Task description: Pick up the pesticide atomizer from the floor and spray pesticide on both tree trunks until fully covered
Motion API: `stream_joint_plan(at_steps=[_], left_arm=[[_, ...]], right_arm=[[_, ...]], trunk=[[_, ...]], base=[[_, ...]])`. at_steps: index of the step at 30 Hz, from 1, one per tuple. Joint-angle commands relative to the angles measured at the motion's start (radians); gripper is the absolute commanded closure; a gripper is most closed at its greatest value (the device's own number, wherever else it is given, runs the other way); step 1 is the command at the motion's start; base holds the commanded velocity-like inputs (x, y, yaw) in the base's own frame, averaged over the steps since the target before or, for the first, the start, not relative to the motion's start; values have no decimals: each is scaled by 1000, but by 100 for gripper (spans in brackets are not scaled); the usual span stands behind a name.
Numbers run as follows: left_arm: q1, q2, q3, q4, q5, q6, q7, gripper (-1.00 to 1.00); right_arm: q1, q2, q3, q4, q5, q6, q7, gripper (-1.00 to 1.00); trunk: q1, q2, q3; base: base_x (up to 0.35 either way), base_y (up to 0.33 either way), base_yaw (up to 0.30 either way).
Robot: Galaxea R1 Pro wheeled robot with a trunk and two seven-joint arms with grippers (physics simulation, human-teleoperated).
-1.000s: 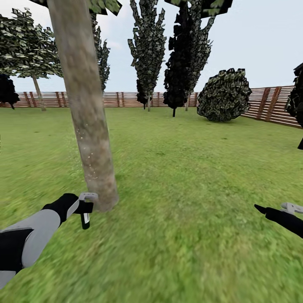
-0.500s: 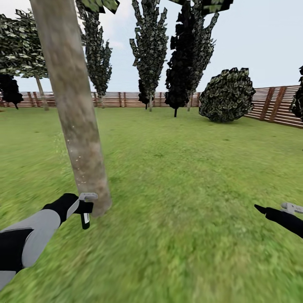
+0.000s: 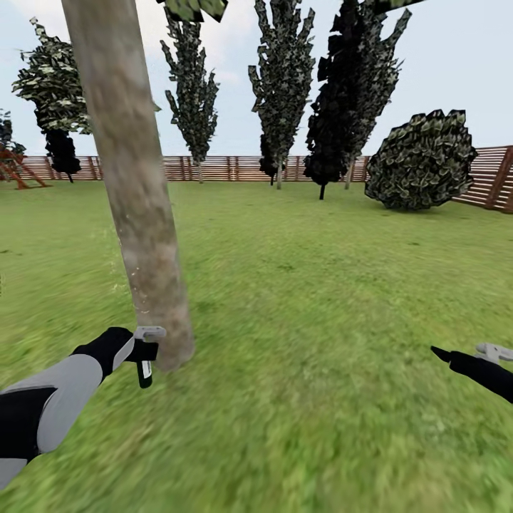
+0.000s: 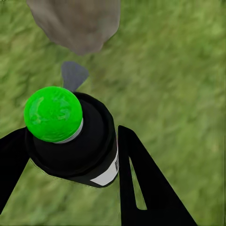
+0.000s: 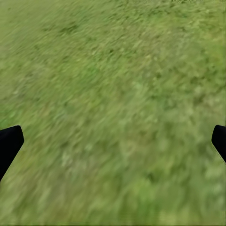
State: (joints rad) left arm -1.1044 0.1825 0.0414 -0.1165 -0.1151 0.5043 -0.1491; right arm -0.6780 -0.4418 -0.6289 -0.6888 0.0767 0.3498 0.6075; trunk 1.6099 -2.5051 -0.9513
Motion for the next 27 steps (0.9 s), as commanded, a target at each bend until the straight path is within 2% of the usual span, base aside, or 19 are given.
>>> stream_joint_plan(at_steps=[1, 9, 19, 27], left_arm=[[0, 0, 0, 0, 0, 0, 0, 100], [0, -1, 0, 0, 0, 0, 0, 100], [0, -6, 0, 0, 0, 0, 0, 100], [0, -6, 0, 0, 0, 0, 0, 100]], right_arm=[[0, 0, 0, 0, 0, 0, 0, -100], [0, 0, 0, 0, 0, 0, 0, -100], [0, 0, 0, 0, 0, 0, 0, -100], [0, 0, 0, 0, 0, 0, 0, -100]], trunk=[[0, 0, 0], [0, 0, 0], [0, 0, 0], [0, 0, 0]], base=[[142, -270, 64], [89, -288, 36], [21, -289, 257], [0, -49, 271]])
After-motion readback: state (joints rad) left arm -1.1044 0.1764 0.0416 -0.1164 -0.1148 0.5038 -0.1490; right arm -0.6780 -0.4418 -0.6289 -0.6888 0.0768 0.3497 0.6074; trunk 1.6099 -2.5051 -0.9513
